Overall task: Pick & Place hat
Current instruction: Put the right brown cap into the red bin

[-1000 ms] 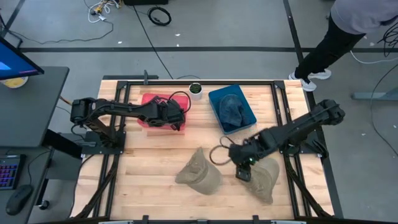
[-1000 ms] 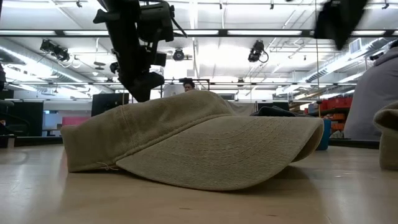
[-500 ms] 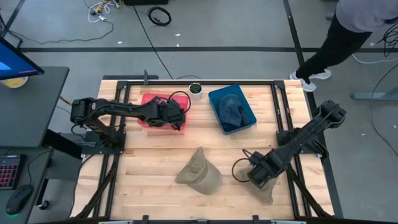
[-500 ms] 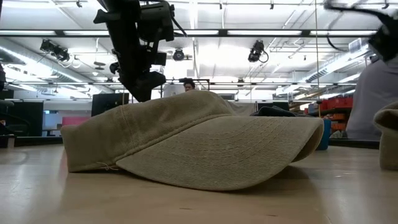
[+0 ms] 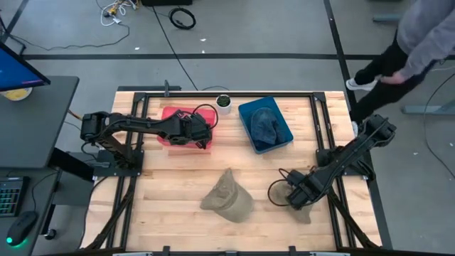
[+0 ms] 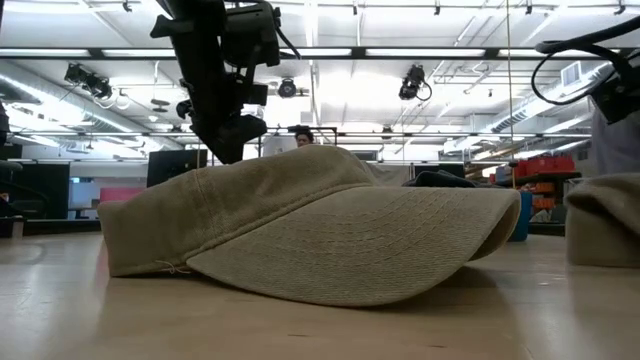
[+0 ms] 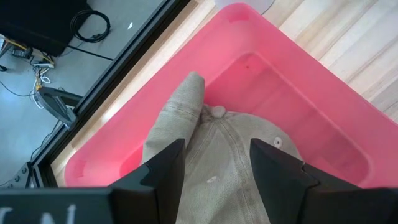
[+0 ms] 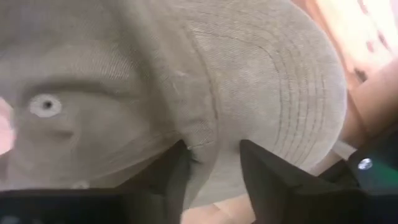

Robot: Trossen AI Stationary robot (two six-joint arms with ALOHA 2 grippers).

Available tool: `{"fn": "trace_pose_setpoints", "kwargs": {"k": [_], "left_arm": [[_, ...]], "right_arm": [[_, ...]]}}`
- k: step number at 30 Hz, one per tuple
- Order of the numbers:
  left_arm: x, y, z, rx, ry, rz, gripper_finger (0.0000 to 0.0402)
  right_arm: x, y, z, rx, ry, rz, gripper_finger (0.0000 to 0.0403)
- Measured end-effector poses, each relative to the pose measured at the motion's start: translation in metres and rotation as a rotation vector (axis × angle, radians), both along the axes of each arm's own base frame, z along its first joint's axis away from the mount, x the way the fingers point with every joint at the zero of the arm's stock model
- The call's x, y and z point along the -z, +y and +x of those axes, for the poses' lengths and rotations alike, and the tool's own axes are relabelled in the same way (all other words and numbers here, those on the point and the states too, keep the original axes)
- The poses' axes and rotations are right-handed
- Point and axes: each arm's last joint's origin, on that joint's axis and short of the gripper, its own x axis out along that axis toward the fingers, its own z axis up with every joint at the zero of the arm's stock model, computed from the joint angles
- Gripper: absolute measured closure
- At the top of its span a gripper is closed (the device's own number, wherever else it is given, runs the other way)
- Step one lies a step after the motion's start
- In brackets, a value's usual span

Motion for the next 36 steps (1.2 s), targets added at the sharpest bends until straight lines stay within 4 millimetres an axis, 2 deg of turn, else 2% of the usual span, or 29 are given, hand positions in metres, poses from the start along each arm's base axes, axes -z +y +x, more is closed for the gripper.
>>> {"fn": "trace_pose_setpoints", "kwargs": {"k": [6,7,12,17,20,24,28,32,36], "left_arm": [[0.0,0.0,0.0,0.001,0.001,0.0,0.0216],[0.0,0.0,0.0,0.001,0.0,0.0,0.0216],[0.0,-0.002,0.002,0.025,-0.013,-0.025,0.0216],[0.0,-0.014,0.009,0.129,-0.04,-0.103,0.0216],[-0.002,-0.025,0.018,0.199,-0.134,-0.161,0.0216],[-0.009,-0.043,0.034,0.367,-0.275,-0.218,0.0216],[-0.02,-0.063,0.047,0.52,-0.413,-0.198,0.0216],[-0.032,-0.078,0.056,0.648,-0.519,-0.126,0.0216],[-0.039,-0.088,0.059,0.737,-0.556,-0.062,0.0216]], "right_arm": [[0.0,0.0,0.0,-0.043,0.0,0.001,0.0381],[0.0,0.0,0.0,-0.043,0.0,0.001,0.039],[-0.006,0.003,0.004,-0.167,-0.005,0.027,0.0389],[-0.033,0.009,0.026,-0.395,-0.135,0.029,0.0397],[-0.05,0.008,0.042,-0.579,-0.247,-0.068,0.0397],[-0.062,-0.002,0.065,-0.777,-0.382,-0.34,0.0397],[-0.062,-0.016,0.089,-0.932,-0.405,-0.518,0.0397],[-0.057,-0.044,0.115,-0.895,-0.395,-0.588,0.0397],[-0.047,-0.074,0.136,-0.767,-0.402,-0.613,0.0397]]}}
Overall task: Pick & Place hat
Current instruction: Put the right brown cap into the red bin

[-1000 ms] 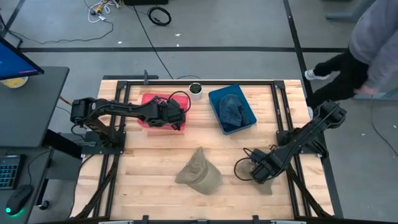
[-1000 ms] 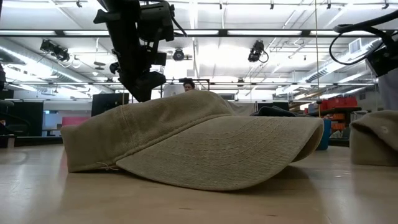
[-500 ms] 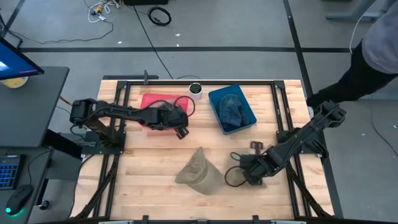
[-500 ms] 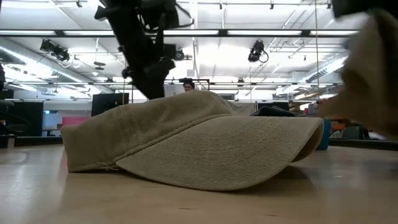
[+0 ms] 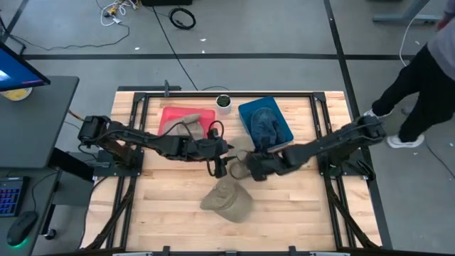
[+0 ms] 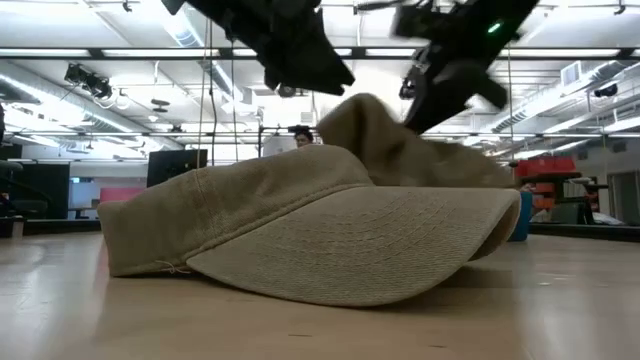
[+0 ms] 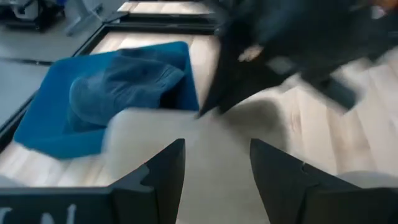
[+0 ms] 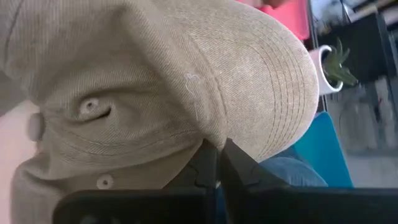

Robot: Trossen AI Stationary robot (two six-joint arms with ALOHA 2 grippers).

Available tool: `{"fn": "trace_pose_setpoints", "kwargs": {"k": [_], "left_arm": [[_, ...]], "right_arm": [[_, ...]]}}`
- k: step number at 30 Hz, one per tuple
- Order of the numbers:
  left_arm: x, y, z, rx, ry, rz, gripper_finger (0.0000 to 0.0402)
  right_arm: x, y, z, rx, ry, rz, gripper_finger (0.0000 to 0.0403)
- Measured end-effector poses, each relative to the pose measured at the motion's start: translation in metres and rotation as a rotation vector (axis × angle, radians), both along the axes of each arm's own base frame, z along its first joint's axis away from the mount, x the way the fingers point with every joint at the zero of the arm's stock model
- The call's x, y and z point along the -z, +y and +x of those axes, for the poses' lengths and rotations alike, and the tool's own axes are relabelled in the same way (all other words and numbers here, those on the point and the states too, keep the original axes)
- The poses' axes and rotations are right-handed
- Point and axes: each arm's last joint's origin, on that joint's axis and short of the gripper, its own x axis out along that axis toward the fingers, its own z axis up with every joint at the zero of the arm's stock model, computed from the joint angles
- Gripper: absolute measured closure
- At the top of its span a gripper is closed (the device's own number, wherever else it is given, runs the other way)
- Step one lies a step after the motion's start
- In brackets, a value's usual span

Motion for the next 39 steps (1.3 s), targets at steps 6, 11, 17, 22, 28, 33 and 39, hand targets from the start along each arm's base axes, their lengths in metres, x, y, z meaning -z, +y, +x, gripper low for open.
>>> {"fn": "trace_pose_setpoints", "kwargs": {"k": [6,11,17,22,28,33,39], "left_arm": [[0.002,0.006,0.001,-0.056,0.012,0.069,0.0216],[0.012,0.018,0.004,-0.101,0.074,0.156,0.0216],[0.018,0.02,0.004,-0.088,0.119,0.152,0.0216],[0.024,0.02,0.004,-0.061,0.172,0.194,0.0216],[0.03,0.022,0.004,-0.069,0.22,0.202,0.0216],[0.033,0.023,0.003,-0.081,0.249,0.225,0.0225],[0.038,0.029,-0.001,-0.09,0.307,0.224,0.0279]], "right_arm": [[0.007,-0.027,0.023,0.065,-0.099,0.009,0.0396],[0.003,-0.031,0.031,0.026,-0.15,-0.006,0.0396],[0.001,-0.037,0.033,0.042,-0.167,-0.01,0.0396],[0.0,-0.037,0.034,0.029,-0.175,-0.014,0.0396],[0.0,-0.033,0.034,0.022,-0.184,-0.01,0.0396],[0.0,-0.031,0.035,0.02,-0.213,0.052,0.0396],[-0.003,-0.022,0.038,-0.03,-0.252,0.105,0.0396]]}}
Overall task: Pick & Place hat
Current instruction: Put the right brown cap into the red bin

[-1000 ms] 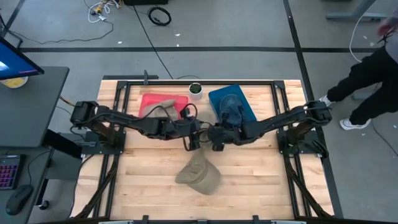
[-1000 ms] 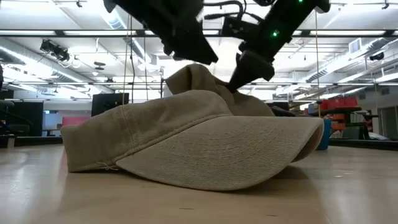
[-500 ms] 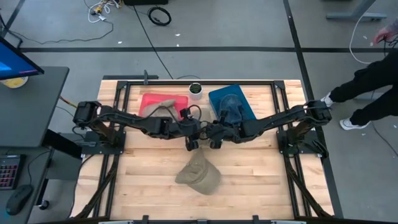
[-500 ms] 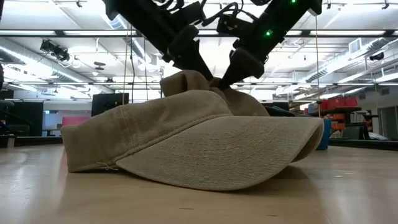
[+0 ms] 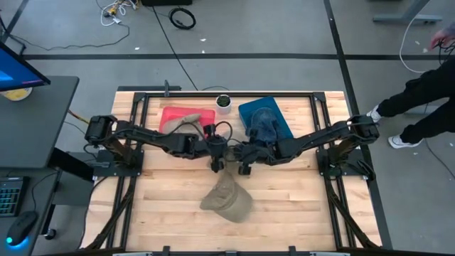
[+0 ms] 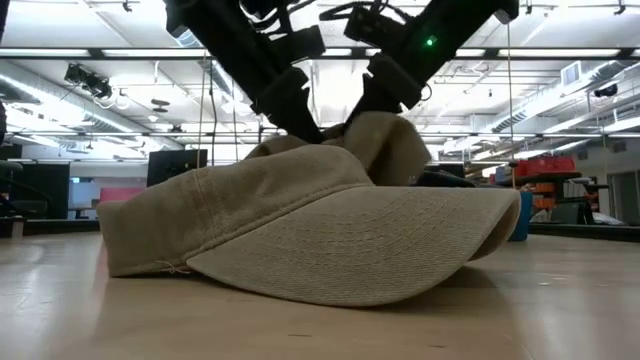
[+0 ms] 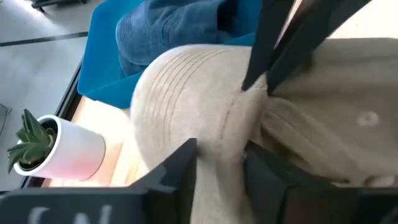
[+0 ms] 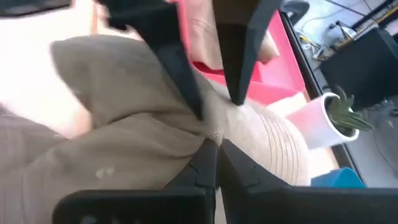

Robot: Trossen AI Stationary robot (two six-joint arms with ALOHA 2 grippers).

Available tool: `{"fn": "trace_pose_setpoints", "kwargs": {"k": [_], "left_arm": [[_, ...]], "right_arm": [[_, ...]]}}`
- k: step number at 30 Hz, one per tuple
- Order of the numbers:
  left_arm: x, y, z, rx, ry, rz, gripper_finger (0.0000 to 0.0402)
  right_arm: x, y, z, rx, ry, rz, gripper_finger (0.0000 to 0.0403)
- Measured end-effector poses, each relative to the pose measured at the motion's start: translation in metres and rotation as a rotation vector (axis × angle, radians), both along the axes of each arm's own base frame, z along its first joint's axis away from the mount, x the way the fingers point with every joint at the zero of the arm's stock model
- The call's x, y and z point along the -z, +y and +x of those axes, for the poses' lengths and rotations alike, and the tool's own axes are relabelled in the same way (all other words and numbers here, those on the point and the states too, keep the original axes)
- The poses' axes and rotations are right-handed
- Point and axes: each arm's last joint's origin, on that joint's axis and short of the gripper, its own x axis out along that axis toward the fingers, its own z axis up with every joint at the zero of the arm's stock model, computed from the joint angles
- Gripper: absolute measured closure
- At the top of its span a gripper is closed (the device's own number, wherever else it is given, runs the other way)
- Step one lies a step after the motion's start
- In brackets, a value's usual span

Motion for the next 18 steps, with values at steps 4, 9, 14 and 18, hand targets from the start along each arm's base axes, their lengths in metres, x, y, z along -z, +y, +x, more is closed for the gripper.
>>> {"fn": "trace_pose_setpoints", "kwargs": {"k": [4,9,14,18], "left_arm": [[0.0002,-0.0004,-0.0002,0.001,0.004,0.001,0.034],[0.0002,-0.0012,0.0001,-0.012,-0.009,-0.008,0.0387],[-0.0007,-0.0054,-0.0003,-0.029,-0.028,-0.021,0.0381],[-0.0014,-0.0081,-0.0041,-0.077,-0.007,0.046,0.0387]], "right_arm": [[0.0,0.0006,0.0,-0.005,0.0,0.003,0.0396],[-0.0005,-0.0019,0.0002,-0.019,0.013,-0.016,0.0396],[-0.0002,-0.0053,-0.0007,-0.008,0.034,-0.032,0.039],[-0.0015,-0.0067,-0.0015,0.016,0.03,-0.03,0.0355]]}}
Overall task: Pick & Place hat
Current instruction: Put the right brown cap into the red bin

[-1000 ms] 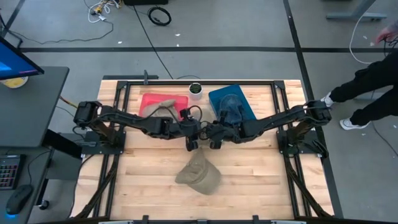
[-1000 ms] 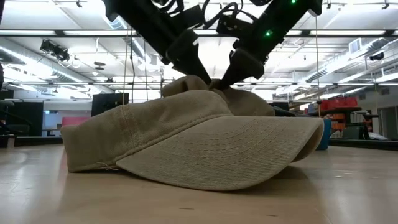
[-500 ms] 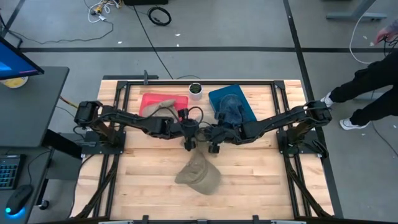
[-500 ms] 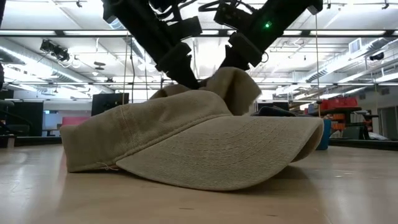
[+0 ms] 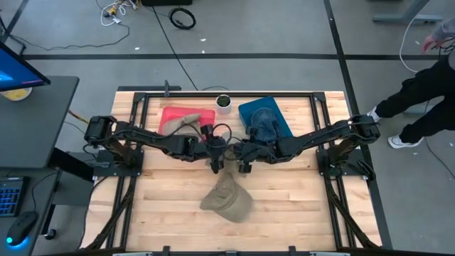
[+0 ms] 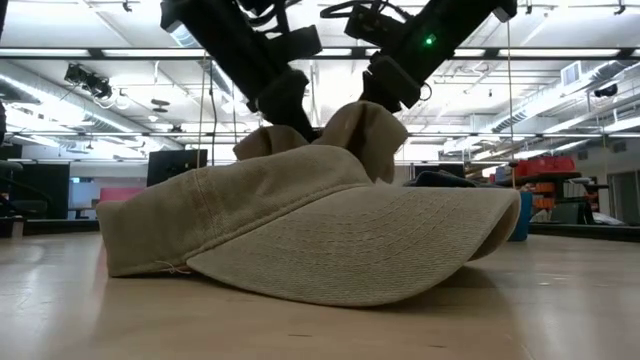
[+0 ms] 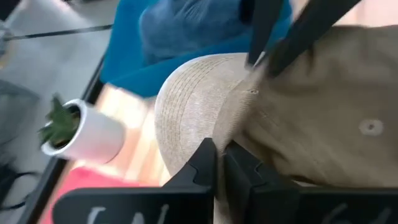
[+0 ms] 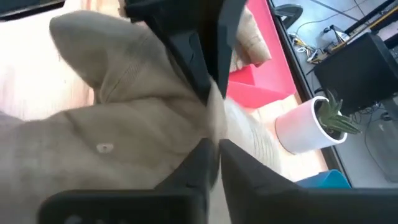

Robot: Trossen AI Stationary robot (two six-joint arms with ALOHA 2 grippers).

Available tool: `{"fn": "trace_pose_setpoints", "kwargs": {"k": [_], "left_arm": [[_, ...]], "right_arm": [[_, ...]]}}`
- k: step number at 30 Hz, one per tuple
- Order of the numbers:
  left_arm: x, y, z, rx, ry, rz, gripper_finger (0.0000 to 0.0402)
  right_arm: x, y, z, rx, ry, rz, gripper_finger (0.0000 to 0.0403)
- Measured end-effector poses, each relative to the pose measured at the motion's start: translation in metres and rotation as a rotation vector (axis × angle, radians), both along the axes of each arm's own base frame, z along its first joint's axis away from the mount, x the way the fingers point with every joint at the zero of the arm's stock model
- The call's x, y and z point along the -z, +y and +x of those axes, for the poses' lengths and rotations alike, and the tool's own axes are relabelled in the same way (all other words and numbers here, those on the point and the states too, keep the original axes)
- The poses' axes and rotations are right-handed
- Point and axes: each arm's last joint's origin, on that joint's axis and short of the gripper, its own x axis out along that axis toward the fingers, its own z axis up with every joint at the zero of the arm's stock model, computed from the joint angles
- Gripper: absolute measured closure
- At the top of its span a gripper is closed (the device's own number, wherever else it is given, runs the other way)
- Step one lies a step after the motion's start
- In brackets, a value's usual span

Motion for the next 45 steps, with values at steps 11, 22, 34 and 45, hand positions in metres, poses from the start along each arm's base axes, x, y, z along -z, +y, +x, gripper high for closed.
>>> {"fn": "trace_pose_setpoints", "kwargs": {"k": [11,22,34,45], "left_arm": [[-0.016,0.006,-0.026,-0.26,-0.018,0.049,0.0384],[-0.066,0.038,-0.099,-0.737,-0.246,-0.089,0.0381],[-0.028,0.069,-0.101,-1.287,-0.397,-0.26,0.0371],[0.036,0.081,-0.07,-1.396,-0.186,-0.312,0.0352]], "right_arm": [[0.007,-0.003,-0.007,0.137,0.024,0.049,0.0236],[0.011,-0.003,-0.012,0.186,0.063,0.077,0.0216],[0.012,-0.004,-0.013,0.185,0.073,0.075,0.0234],[0.014,-0.004,-0.015,0.182,0.103,0.066,0.0237]]}}
